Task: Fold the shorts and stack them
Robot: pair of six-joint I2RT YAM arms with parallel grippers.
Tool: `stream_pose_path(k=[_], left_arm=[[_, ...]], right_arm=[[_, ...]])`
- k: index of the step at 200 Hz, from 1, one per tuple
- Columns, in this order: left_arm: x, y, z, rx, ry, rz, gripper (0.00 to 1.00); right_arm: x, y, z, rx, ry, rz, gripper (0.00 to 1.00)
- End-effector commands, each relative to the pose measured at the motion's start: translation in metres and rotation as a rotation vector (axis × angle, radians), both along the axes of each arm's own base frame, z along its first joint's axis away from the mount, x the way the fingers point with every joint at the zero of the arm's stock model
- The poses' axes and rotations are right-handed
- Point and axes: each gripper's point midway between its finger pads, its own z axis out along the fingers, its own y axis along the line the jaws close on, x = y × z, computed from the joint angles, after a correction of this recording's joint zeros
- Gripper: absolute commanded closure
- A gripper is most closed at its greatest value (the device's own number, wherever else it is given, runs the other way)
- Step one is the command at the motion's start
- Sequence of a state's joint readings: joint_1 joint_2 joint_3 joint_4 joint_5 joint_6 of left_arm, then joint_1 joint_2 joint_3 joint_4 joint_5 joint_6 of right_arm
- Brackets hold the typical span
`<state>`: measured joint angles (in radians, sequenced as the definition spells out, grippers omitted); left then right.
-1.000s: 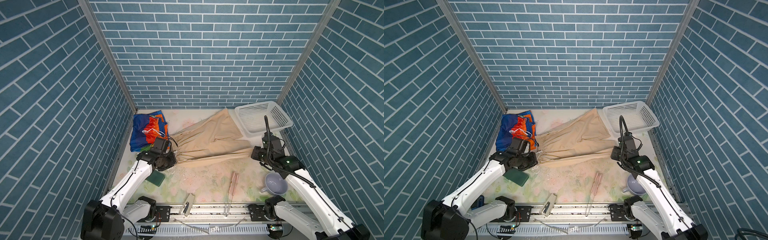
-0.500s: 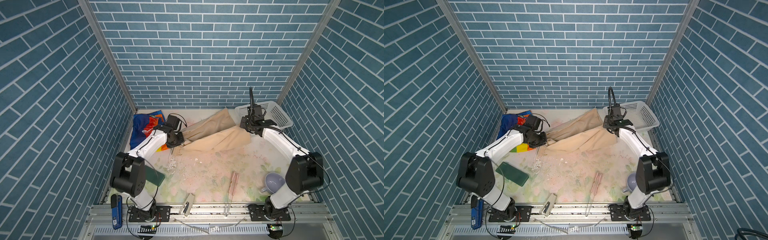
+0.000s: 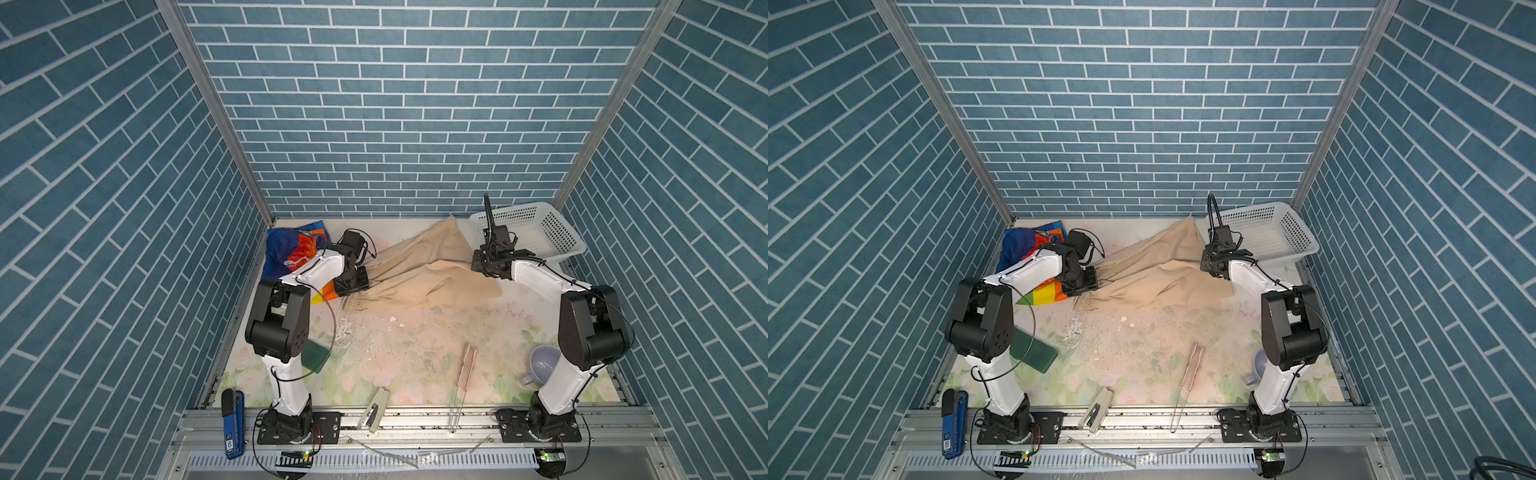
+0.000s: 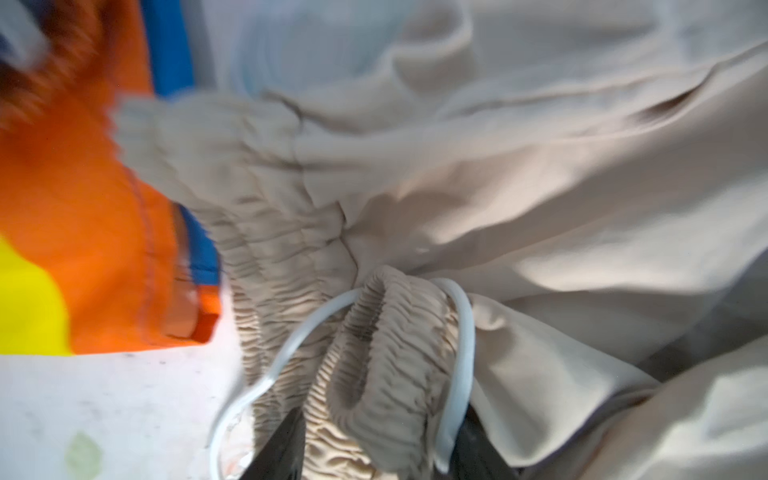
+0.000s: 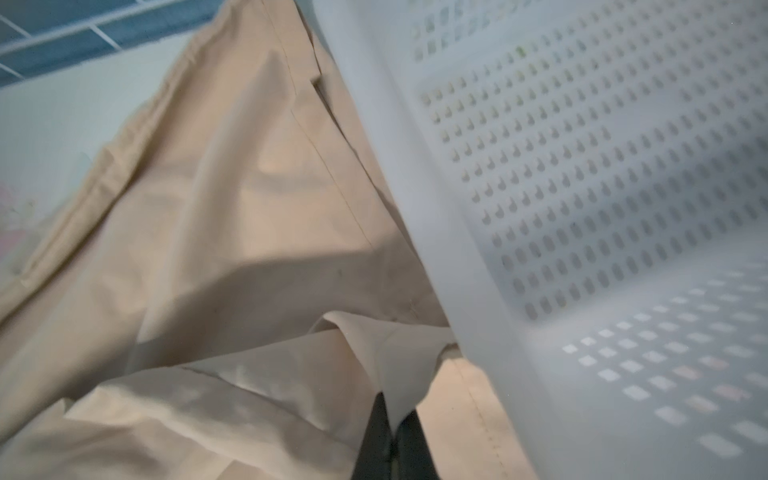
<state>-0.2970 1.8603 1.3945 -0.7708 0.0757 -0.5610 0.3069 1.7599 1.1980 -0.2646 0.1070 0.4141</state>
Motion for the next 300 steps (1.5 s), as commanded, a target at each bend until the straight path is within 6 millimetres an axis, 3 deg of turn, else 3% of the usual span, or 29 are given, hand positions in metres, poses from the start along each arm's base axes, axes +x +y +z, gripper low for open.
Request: stream_pose_path(k=[1, 28, 56, 82, 103, 141, 182, 225, 272, 300], left_arm=[[0.016, 0.001, 0.048, 0.015, -0.124, 0.020, 0.43], [0.048, -0.048, 0.080, -0.069, -0.253, -0.060, 0.51], [0.073, -0.094, 0.077, -0.106, -0.269, -0.114, 0.68], [0.092, -0.130, 0.061, -0.111, -0.273, -0.176, 1.00], [0.104, -0.145, 0.040, -0.120, -0.252, -0.195, 1.00], [0.121, -0.155, 0.011, -0.128, -0.264, -0.208, 1.00], [0.131, -0.152, -0.020, -0.056, -0.222, -0.226, 1.00], [0.154, -0.135, -0.027, 0.089, -0.271, -0.244, 1.00], [0.180, -0.100, -0.023, 0.262, -0.292, -0.206, 1.00], [0.197, -0.067, -0.019, 0.346, -0.296, -0.145, 1.00]], right_arm=[[-0.010, 0.000, 0.002, 0.029, -0.023, 0.000, 1.00], [-0.014, 0.000, -0.002, 0.029, -0.016, 0.003, 1.00], [-0.016, -0.001, -0.002, 0.026, -0.018, 0.004, 1.00], [-0.015, -0.001, -0.001, 0.028, -0.024, 0.005, 1.00], [-0.014, 0.001, -0.003, 0.037, -0.022, 0.009, 1.00], [-0.010, 0.005, -0.011, 0.051, -0.007, 0.013, 1.00], [-0.008, 0.006, -0.015, 0.047, 0.000, 0.015, 1.00], [-0.009, 0.004, -0.019, 0.037, 0.008, 0.013, 1.00], [-0.006, 0.003, -0.025, 0.024, 0.020, 0.010, 1.00], [-0.004, 0.005, -0.030, 0.025, 0.029, 0.013, 1.00]])
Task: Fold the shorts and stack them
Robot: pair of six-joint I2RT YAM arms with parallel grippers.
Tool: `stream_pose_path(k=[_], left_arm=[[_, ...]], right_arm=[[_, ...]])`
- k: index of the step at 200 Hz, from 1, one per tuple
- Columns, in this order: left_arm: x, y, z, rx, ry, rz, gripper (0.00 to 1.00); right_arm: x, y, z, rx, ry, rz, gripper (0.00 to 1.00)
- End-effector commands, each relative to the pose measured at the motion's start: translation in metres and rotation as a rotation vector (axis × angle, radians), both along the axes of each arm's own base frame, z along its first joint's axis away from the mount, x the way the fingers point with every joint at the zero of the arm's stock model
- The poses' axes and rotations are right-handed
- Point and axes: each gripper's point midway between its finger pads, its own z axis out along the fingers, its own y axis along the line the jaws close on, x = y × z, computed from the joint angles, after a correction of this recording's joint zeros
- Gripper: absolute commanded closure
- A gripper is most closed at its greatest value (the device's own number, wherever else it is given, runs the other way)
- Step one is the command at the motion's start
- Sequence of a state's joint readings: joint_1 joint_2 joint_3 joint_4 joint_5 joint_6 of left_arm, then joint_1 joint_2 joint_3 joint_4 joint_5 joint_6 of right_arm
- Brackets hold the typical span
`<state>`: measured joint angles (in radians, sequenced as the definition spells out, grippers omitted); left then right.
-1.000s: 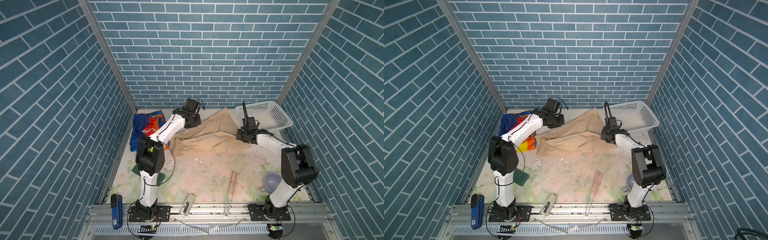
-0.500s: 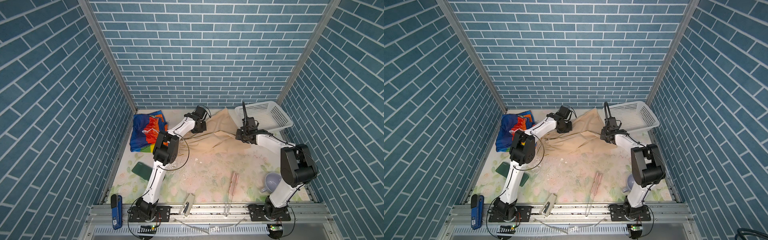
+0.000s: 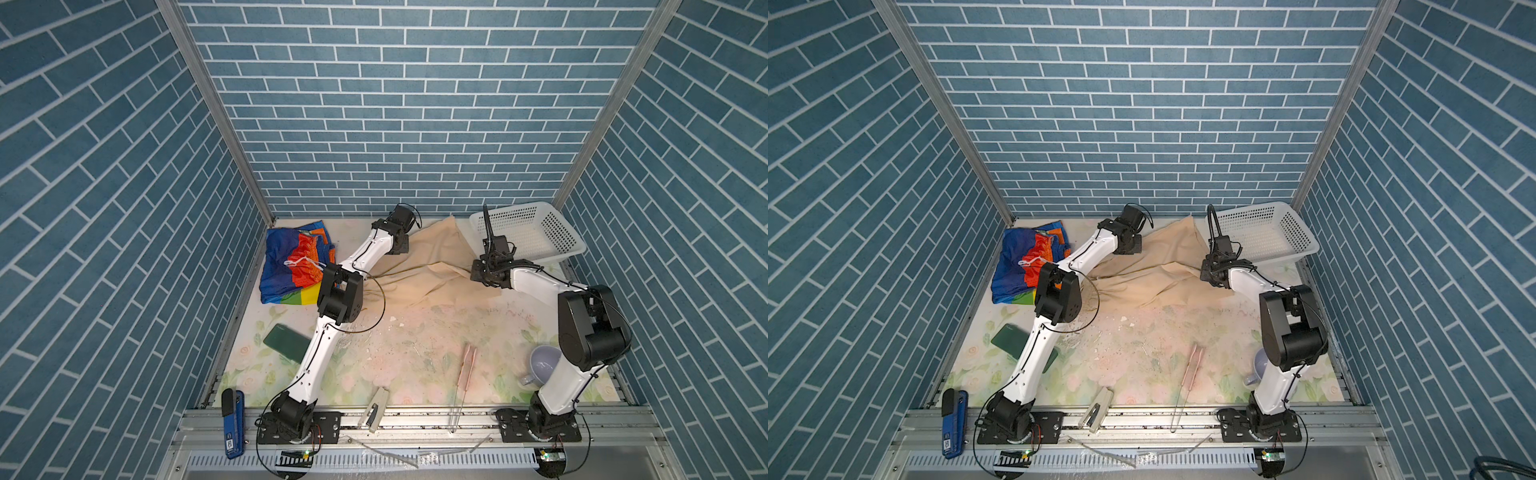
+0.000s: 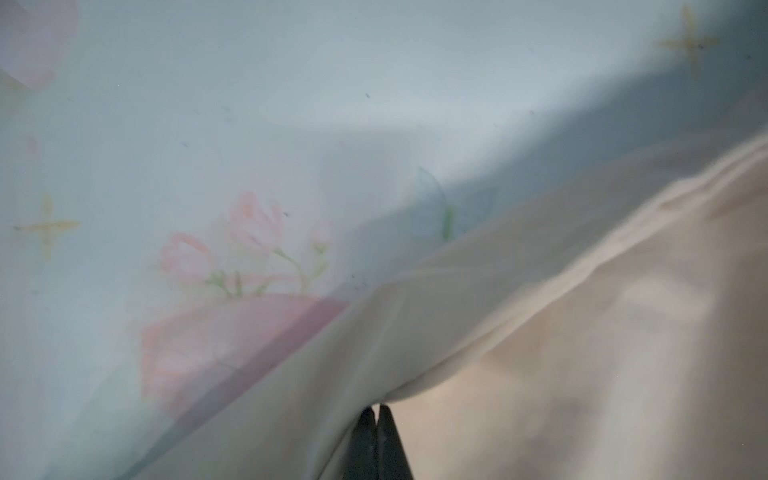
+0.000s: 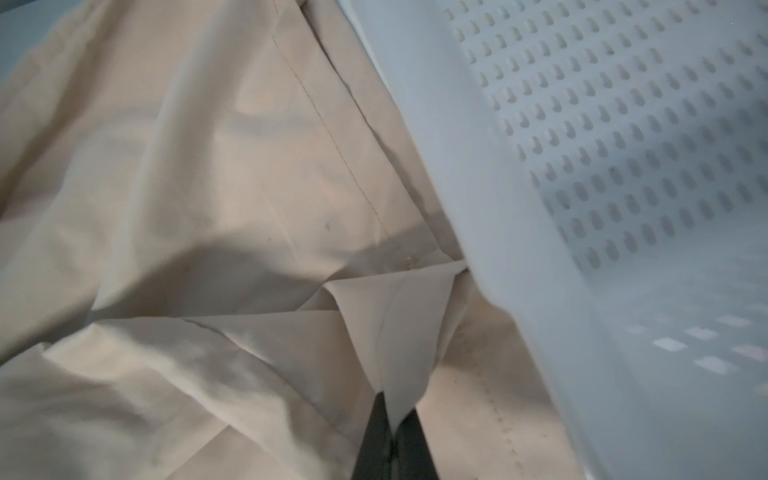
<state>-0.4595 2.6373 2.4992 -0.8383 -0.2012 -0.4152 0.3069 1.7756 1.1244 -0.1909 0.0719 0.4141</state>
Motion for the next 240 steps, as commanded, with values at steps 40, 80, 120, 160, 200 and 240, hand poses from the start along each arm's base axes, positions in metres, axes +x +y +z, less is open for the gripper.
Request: stream_pose_path(k=[40, 80, 120, 160, 200, 240], left_arm=[[0.016, 0.079, 0.024, 0.207, -0.026, 0.113, 1.00], [-0.008, 0.081, 0.059, 0.169, -0.022, 0.093, 1.00], [-0.072, 0.084, 0.113, 0.038, -0.109, 0.092, 0.75], [-0.147, 0.112, 0.124, -0.047, -0.144, 0.124, 0.42], [-0.184, 0.115, 0.082, -0.073, -0.031, 0.119, 0.36], [-0.178, 0.101, 0.058, -0.143, 0.012, 0.123, 0.30]], right_arm=[[0.002, 0.001, -0.013, 0.006, 0.026, -0.011, 1.00], [-0.002, 0.000, -0.005, 0.005, 0.016, -0.015, 1.00], [-0.004, -0.005, 0.014, -0.006, -0.016, -0.023, 1.00], [-0.005, -0.006, 0.030, -0.002, -0.041, -0.022, 1.00], [-0.006, -0.010, 0.048, -0.017, -0.078, -0.023, 1.00], [-0.012, -0.013, 0.050, -0.023, -0.079, -0.021, 1.00]])
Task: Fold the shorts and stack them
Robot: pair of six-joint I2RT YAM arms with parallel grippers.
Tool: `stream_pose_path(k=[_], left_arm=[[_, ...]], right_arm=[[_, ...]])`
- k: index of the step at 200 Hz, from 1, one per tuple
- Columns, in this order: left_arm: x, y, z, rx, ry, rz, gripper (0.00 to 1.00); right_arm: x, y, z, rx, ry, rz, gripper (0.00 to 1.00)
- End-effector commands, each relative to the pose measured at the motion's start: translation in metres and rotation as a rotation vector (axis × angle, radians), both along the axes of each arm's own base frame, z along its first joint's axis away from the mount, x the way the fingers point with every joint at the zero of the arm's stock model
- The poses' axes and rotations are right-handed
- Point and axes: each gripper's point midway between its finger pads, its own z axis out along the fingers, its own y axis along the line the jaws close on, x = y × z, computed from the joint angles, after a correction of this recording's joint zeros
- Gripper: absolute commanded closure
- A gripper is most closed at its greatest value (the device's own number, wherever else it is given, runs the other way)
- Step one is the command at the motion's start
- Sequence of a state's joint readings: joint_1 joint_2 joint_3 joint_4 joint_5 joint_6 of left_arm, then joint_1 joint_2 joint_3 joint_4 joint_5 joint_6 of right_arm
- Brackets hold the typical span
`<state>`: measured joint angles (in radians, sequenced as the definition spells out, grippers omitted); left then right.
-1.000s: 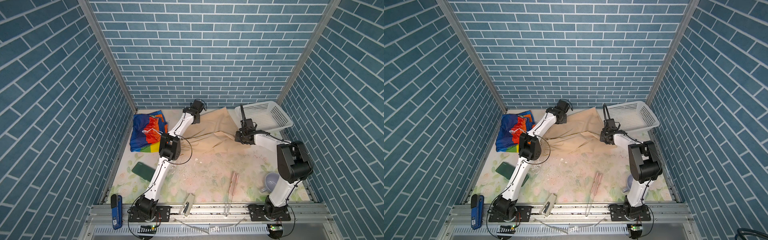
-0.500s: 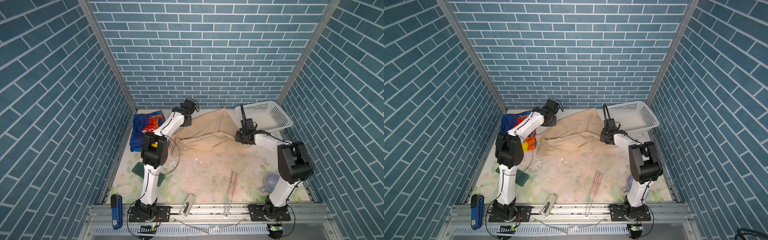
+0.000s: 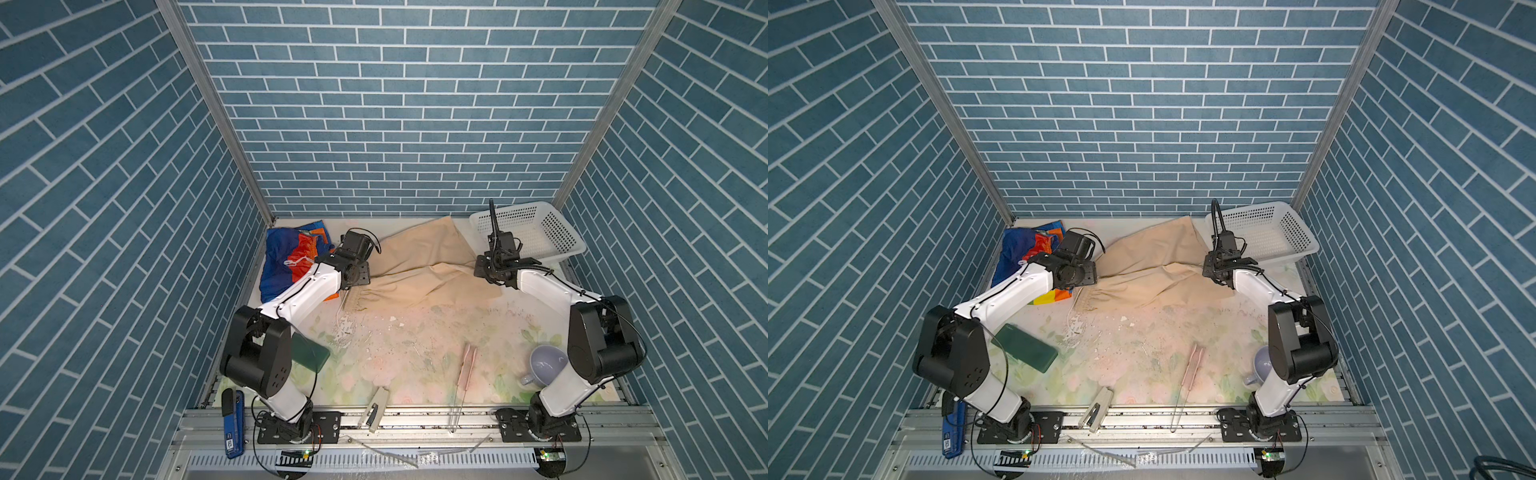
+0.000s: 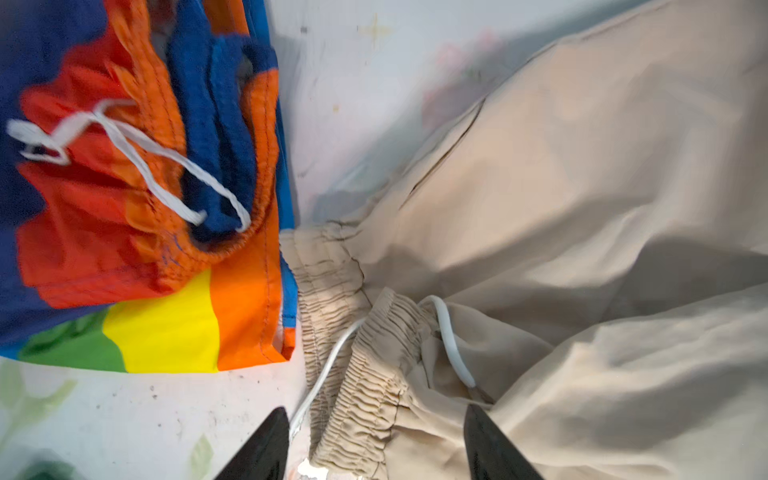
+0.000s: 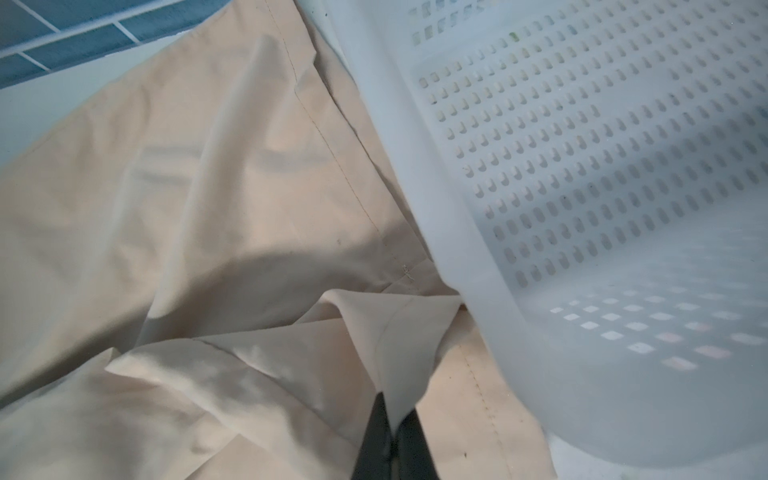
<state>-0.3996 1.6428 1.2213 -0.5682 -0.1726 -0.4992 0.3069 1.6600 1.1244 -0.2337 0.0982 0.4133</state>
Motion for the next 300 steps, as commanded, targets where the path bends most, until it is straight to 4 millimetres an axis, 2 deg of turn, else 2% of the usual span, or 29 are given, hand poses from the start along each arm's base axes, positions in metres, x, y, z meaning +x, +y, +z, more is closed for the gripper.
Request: stream_pose_path(k=[1, 47, 63, 75, 92, 106, 137, 159, 196, 231, 264, 300], left_arm=[[0.011, -0.015, -0.006, -0.082, -0.010, 0.006, 0.30], [0.013, -0.025, -0.041, -0.131, 0.046, 0.014, 0.39], [0.016, -0.024, -0.050, -0.147, 0.051, 0.020, 0.46], [0.019, -0.022, -0.055, -0.161, 0.058, 0.032, 0.58], [0.021, -0.018, -0.057, -0.171, 0.061, 0.052, 0.87], [0.022, -0.013, -0.055, -0.171, 0.055, 0.063, 1.00], [0.015, 0.000, -0.039, -0.145, 0.062, 0.090, 1.00], [0.000, 0.013, -0.025, -0.112, 0.076, 0.120, 1.00], [-0.018, 0.036, 0.005, -0.080, 0.047, 0.165, 1.00], [-0.010, 0.050, 0.029, -0.076, -0.003, 0.187, 1.00], [0.008, 0.053, 0.026, -0.060, 0.009, 0.188, 1.00], [0.024, 0.063, 0.006, -0.070, 0.046, 0.220, 1.00]], right_arm=[[-0.007, -0.007, 0.006, -0.026, -0.002, -0.007, 1.00], [-0.009, -0.008, 0.006, -0.030, -0.002, -0.010, 1.00], [-0.008, -0.007, 0.007, -0.026, -0.004, -0.007, 1.00], [-0.007, -0.006, 0.008, -0.021, -0.005, -0.007, 1.00], [-0.005, -0.005, 0.010, -0.020, -0.007, -0.007, 1.00], [-0.004, -0.006, 0.012, -0.021, -0.012, -0.009, 1.00], [0.000, -0.006, 0.022, -0.023, -0.037, -0.016, 1.00], [0.012, -0.007, 0.044, -0.040, -0.088, -0.021, 1.00], [0.052, -0.004, 0.098, -0.063, -0.214, -0.029, 1.00], [0.098, 0.007, 0.129, -0.038, -0.302, -0.032, 1.00], [0.135, 0.024, 0.128, -0.006, -0.337, -0.016, 1.00], [0.166, 0.037, 0.101, 0.004, -0.318, -0.001, 1.00]])
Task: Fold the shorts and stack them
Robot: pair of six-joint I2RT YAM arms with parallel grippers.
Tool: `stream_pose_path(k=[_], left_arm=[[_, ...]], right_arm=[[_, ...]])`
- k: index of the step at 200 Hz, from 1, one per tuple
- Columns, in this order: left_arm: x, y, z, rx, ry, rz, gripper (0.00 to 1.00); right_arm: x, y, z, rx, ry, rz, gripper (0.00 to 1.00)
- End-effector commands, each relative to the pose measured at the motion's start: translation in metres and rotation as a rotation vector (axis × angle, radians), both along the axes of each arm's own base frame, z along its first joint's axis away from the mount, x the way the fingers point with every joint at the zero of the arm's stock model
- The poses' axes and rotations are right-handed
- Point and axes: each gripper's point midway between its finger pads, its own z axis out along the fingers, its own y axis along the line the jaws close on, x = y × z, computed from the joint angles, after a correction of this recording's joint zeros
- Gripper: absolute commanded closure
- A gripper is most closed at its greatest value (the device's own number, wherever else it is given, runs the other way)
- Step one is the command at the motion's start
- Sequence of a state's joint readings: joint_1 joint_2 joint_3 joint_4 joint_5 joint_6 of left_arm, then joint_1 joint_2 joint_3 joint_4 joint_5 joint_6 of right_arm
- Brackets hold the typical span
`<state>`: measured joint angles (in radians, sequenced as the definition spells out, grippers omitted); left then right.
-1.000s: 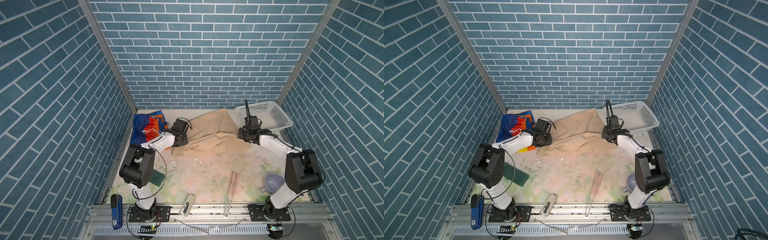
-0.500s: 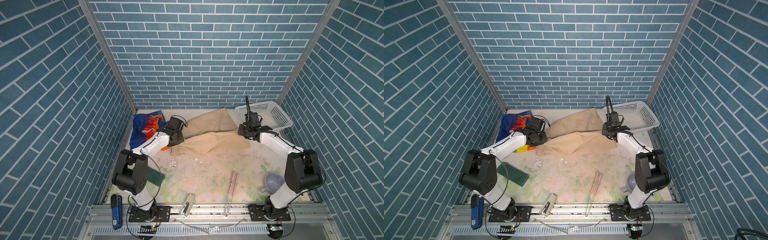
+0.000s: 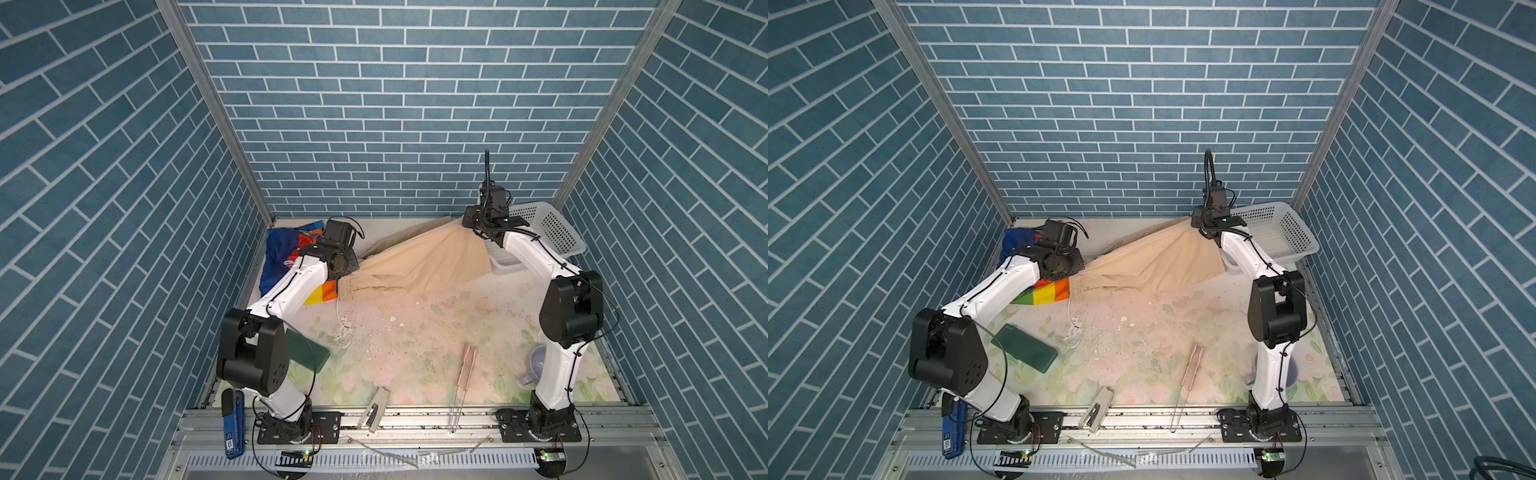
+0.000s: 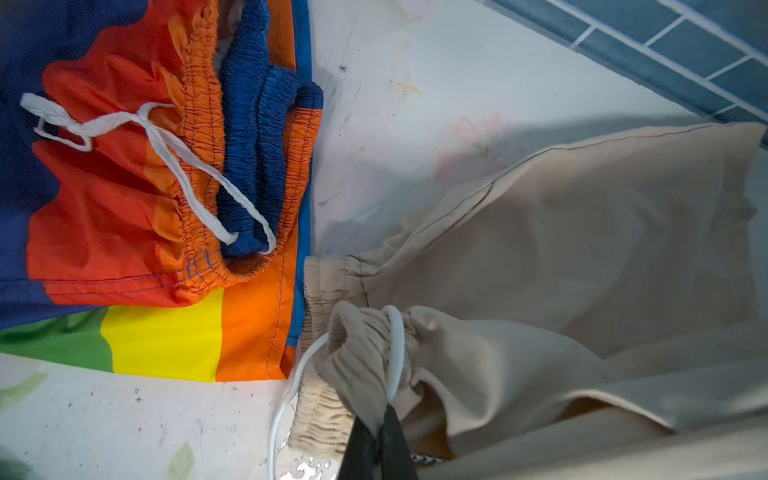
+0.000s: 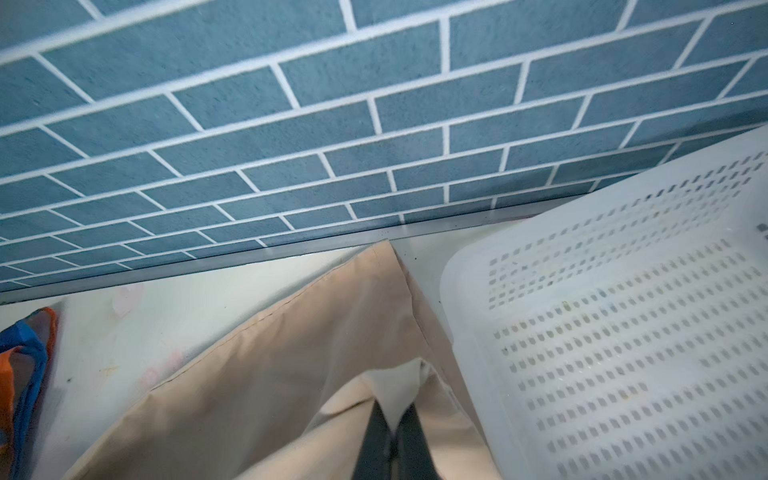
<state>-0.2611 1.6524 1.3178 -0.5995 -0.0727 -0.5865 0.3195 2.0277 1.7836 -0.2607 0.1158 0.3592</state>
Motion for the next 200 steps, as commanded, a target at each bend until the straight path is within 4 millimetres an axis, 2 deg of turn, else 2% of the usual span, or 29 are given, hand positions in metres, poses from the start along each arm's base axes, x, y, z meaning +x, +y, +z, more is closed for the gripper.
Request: stream_pose_path(k=[1, 19, 24, 26, 29, 49, 97, 128, 139, 151, 160, 175, 184, 200], left_arm=[[-0.002, 0.030, -0.020, 0.065, 0.080, 0.054, 1.00], [0.006, 0.036, -0.029, 0.037, 0.087, 0.075, 1.00], [0.008, 0.037, -0.031, 0.036, 0.089, 0.079, 1.00], [0.008, 0.038, -0.032, 0.035, 0.092, 0.081, 1.00], [0.010, 0.040, -0.033, 0.036, 0.094, 0.085, 1.00], [0.017, 0.045, -0.045, 0.024, 0.115, 0.099, 1.00], [0.032, 0.038, -0.070, -0.013, 0.147, 0.091, 0.97], [0.039, 0.038, -0.077, -0.008, 0.159, 0.091, 0.97], [0.041, 0.039, -0.077, -0.007, 0.159, 0.091, 0.94], [0.043, 0.039, -0.078, -0.006, 0.160, 0.090, 0.84], [0.045, 0.039, -0.077, -0.006, 0.159, 0.090, 0.75], [0.047, 0.041, -0.076, -0.006, 0.156, 0.095, 0.71], [0.050, 0.043, -0.073, -0.005, 0.149, 0.099, 0.68], [0.053, 0.044, -0.063, -0.001, 0.133, 0.102, 0.63]], right_arm=[[0.028, -0.012, 0.006, -0.021, -0.055, -0.040, 1.00], [0.042, -0.006, -0.010, -0.016, -0.041, -0.039, 1.00], [0.044, -0.005, -0.007, -0.009, -0.048, -0.037, 1.00], [0.047, -0.004, -0.019, -0.013, -0.031, -0.036, 1.00], [0.049, -0.003, -0.025, -0.011, -0.024, -0.036, 1.00], [0.064, 0.004, -0.040, -0.001, -0.015, -0.027, 1.00], [0.094, 0.015, -0.070, -0.005, -0.004, -0.016, 1.00], [0.105, 0.017, -0.086, -0.019, -0.013, -0.014, 1.00], [0.107, 0.017, -0.092, -0.019, -0.009, -0.015, 1.00], [0.108, 0.020, -0.097, -0.011, -0.006, -0.011, 1.00], [0.108, 0.022, -0.102, -0.002, -0.001, -0.007, 0.88], [0.109, 0.024, -0.105, 0.011, -0.001, -0.002, 0.67], [0.110, 0.027, -0.103, 0.025, -0.006, 0.015, 0.60], [0.110, 0.040, -0.093, 0.057, -0.028, 0.084, 0.56]])
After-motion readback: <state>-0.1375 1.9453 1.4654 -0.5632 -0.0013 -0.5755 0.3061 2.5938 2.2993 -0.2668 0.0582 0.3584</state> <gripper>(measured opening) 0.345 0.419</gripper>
